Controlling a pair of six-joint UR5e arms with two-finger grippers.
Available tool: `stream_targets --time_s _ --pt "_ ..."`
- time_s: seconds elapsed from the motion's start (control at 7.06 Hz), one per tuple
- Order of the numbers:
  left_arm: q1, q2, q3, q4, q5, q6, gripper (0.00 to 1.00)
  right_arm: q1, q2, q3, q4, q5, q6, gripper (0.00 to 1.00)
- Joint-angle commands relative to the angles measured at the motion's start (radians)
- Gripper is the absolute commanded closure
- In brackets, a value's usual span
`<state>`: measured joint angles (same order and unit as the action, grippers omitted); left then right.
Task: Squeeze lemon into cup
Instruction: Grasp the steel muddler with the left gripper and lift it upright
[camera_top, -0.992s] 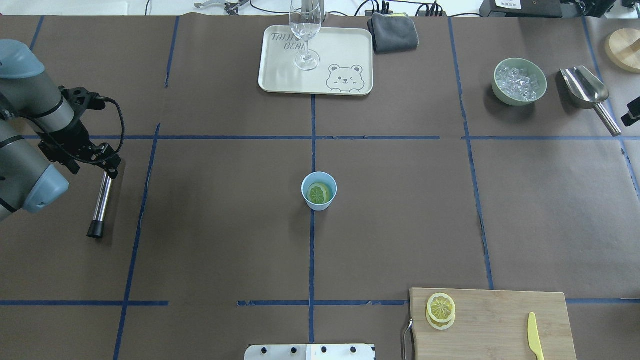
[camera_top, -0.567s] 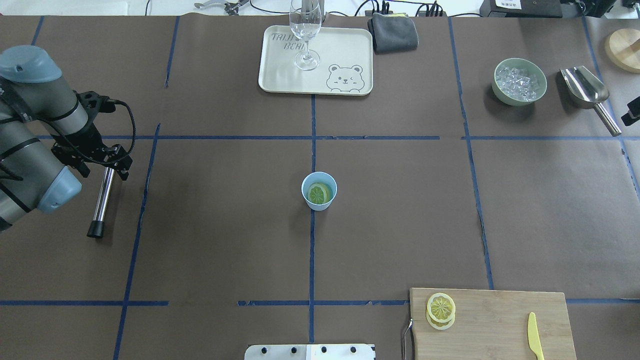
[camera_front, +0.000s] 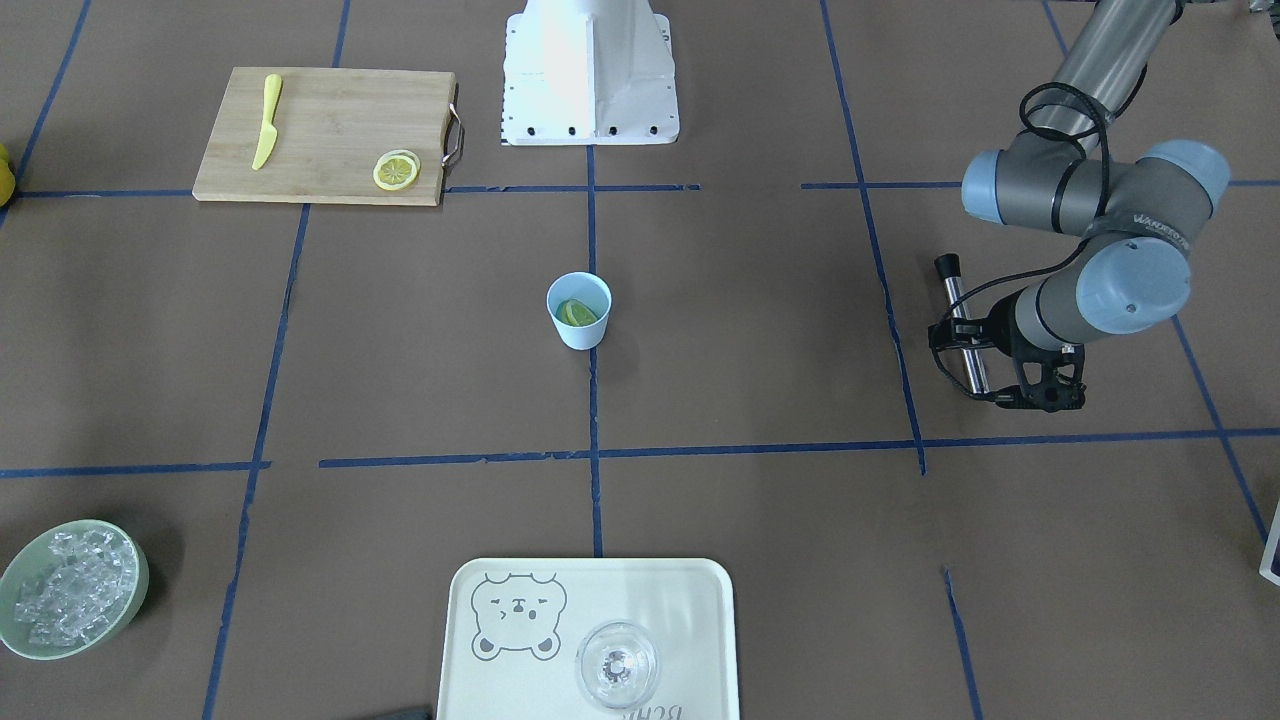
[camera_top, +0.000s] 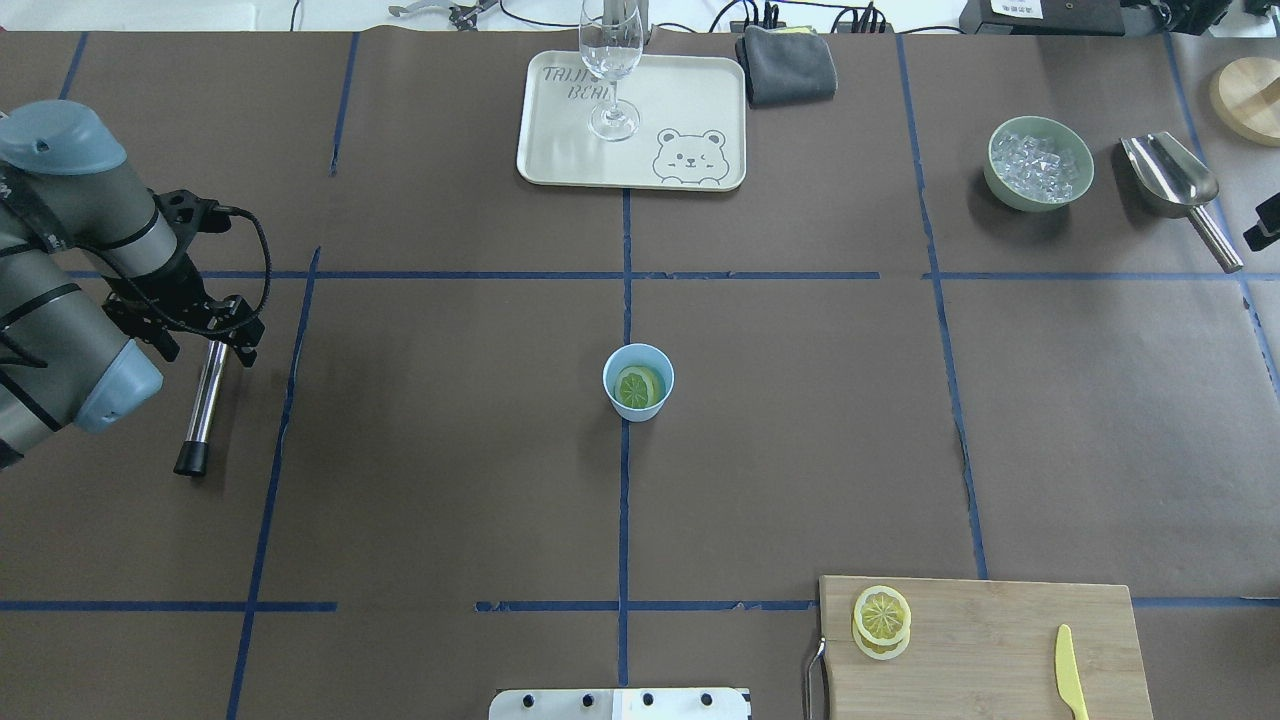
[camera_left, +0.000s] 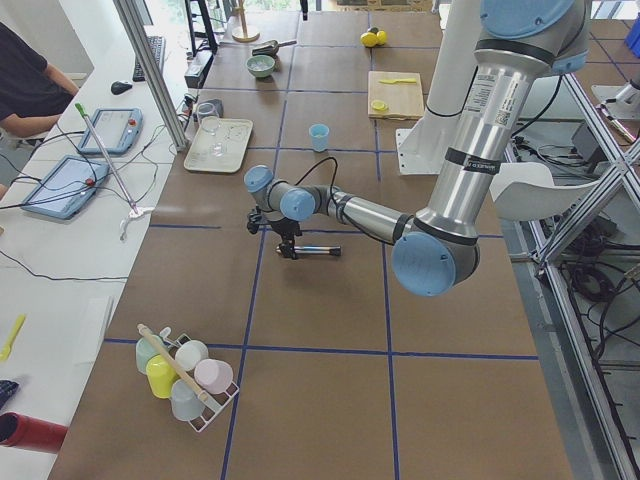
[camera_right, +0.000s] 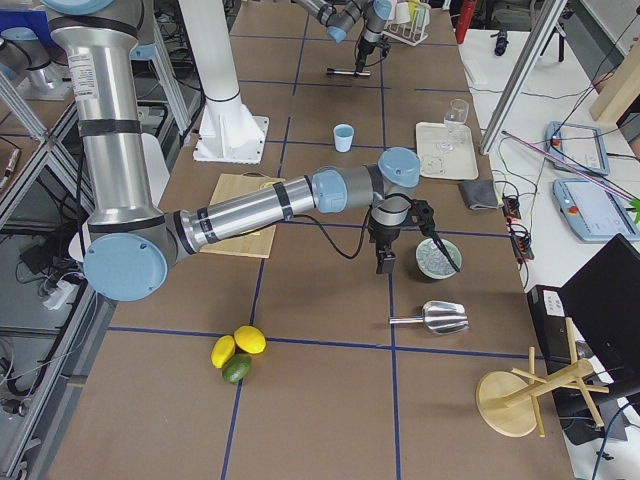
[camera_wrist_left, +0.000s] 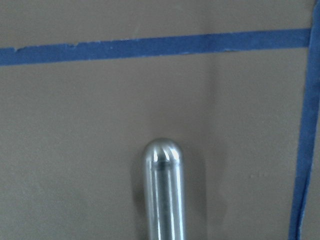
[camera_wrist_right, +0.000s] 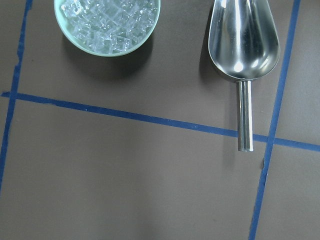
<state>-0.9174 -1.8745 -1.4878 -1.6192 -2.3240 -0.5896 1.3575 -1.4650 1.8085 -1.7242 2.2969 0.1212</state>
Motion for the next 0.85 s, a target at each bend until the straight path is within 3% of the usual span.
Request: stream_targets --time_s 0.0,0.14,0.28,0.71 --pt "0.0 0.003 0.023 -0.027 0.0 0.001 0.0 0.0 0.002 0.003 0.0 -0.001 0.0 0.0" --pt "0.0 0.003 0.027 -0.03 0.0 0.001 0.0 0.0 0.002 0.003 0.0 -0.001 0.0 0.0" --pt "0.0 0.003 0.027 -0.028 0.0 -0.006 0.12 0.0 0.002 0.005 0.0 -0.001 0.0 0.0" --pt "-0.001 0.002 0.017 -0.028 0.0 0.0 0.94 0.0 0.002 0.003 0.0 -0.001 -0.003 0.0"
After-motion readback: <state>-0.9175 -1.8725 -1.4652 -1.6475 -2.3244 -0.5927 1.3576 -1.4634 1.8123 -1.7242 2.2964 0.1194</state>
